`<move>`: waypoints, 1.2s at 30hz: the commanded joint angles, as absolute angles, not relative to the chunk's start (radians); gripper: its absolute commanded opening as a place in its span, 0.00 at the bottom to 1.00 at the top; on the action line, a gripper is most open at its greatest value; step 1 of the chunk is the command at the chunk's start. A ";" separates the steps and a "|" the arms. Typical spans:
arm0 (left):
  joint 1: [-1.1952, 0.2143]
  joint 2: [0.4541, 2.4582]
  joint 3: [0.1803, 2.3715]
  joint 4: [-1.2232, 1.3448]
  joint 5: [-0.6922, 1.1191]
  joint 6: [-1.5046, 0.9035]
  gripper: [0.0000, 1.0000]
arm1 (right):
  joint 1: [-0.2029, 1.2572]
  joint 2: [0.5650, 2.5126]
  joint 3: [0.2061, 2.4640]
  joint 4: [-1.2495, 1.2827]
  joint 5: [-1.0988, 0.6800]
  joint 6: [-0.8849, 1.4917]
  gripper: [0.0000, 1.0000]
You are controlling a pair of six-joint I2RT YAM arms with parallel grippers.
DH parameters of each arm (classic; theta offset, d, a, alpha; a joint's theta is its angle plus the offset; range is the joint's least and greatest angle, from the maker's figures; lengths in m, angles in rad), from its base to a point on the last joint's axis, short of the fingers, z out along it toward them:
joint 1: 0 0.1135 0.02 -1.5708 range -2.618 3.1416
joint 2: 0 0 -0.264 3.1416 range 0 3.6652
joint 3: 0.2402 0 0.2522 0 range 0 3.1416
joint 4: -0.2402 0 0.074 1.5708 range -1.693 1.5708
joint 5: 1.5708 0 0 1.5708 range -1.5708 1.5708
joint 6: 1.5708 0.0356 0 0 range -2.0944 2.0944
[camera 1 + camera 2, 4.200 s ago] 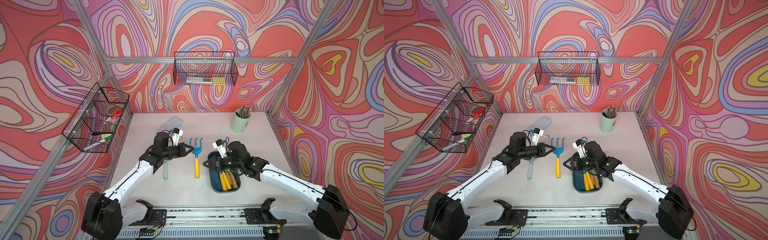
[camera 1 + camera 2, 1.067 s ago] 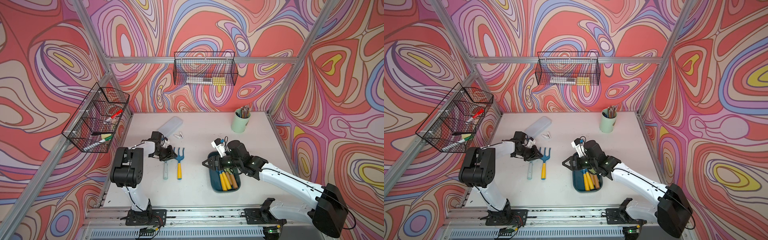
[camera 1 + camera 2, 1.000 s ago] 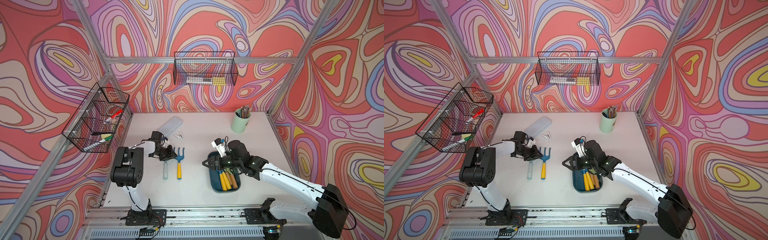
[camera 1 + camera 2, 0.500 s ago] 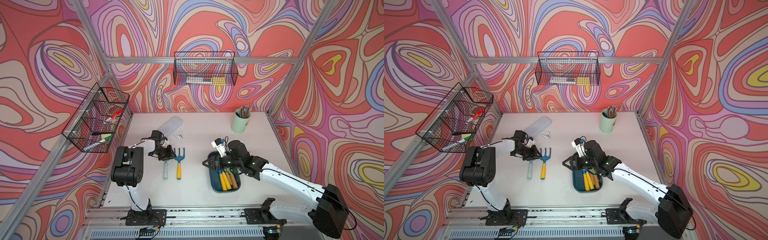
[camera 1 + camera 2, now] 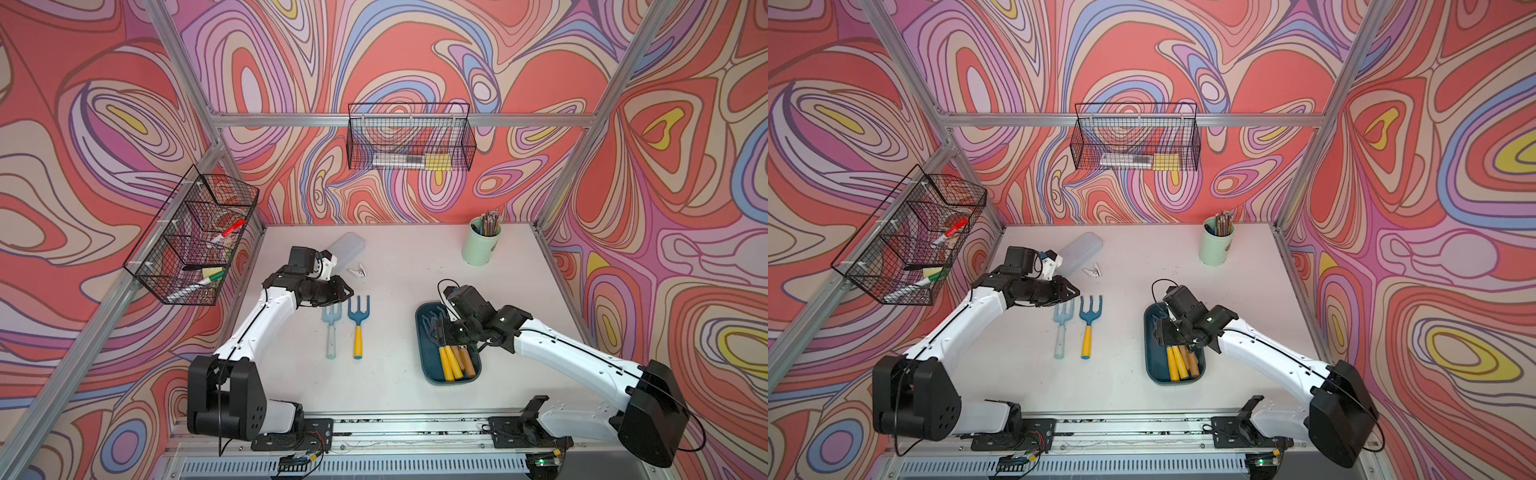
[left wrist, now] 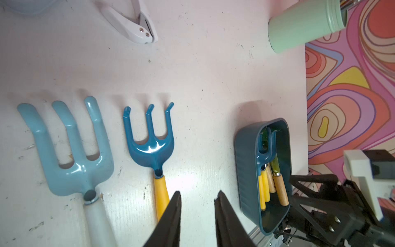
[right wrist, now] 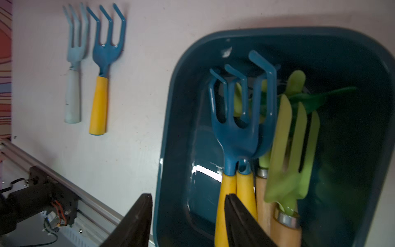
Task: Take the hand rake out of the storage box
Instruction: Place the rake at the center of the board, then pick up the rake from the storage box.
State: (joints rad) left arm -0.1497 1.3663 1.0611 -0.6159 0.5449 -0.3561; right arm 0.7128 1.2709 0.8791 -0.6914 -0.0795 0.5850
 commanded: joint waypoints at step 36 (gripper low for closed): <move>-0.311 1.366 1.093 -0.653 0.390 -0.402 0.33 | 0.711 1.361 0.881 -0.959 0.079 0.715 0.50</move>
